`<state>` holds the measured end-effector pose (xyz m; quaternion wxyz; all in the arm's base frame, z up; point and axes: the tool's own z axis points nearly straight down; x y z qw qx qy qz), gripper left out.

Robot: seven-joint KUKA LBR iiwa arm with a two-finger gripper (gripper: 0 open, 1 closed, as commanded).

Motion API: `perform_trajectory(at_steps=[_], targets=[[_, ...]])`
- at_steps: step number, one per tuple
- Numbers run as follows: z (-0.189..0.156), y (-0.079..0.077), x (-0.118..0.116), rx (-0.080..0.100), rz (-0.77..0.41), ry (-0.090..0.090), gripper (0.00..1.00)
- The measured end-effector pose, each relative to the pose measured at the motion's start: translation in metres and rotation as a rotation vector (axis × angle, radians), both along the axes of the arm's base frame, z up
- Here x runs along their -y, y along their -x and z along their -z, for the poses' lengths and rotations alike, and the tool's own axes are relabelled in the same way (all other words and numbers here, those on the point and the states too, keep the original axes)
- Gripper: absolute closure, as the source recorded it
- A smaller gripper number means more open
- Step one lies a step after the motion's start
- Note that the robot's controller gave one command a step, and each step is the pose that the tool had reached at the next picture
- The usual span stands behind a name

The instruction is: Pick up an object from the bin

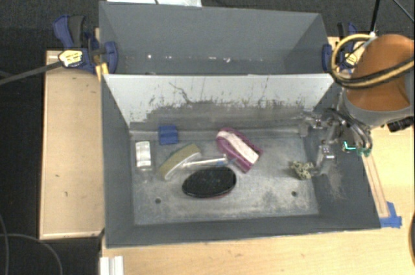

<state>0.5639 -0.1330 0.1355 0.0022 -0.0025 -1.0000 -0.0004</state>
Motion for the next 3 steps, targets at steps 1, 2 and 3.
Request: perform_trajectory(at_steps=[1,2,3], targets=[[0.069,0.043,0.018,-0.002,0.008,-0.001,0.00],[0.034,0.040,0.016,0.012,0.164,0.002,0.00],[0.028,0.054,0.015,0.004,0.536,0.001,0.00]])
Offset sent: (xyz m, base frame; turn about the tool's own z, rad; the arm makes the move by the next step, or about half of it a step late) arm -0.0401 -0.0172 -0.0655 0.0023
